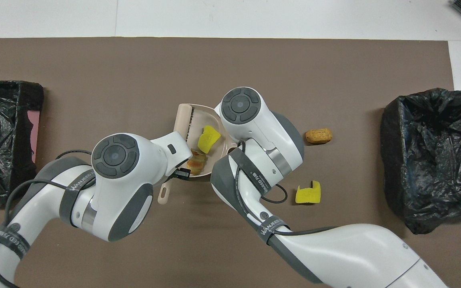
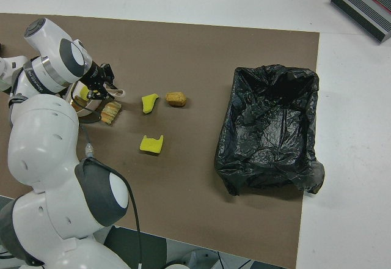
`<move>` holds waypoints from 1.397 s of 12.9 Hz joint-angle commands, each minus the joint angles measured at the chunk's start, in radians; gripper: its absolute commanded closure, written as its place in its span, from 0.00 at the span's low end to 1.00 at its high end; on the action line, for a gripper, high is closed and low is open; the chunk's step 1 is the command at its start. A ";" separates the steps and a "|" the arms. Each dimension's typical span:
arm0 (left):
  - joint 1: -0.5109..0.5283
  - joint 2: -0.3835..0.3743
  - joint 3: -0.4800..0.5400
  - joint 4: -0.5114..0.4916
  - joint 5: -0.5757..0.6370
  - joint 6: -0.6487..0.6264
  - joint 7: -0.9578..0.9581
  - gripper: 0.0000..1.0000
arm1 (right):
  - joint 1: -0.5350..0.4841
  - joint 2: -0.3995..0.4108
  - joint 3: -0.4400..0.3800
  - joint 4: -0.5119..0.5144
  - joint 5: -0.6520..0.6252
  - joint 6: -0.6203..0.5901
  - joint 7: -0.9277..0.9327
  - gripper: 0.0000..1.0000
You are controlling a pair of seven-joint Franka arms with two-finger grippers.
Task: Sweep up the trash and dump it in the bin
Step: 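Sweep the crusts and sponges into the dustpan with the left gripper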
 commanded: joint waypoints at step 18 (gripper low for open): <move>0.146 -0.279 0.003 -0.374 0.093 -0.238 -0.506 1.00 | 0.038 -0.078 0.008 -0.123 -0.047 0.008 -0.259 1.00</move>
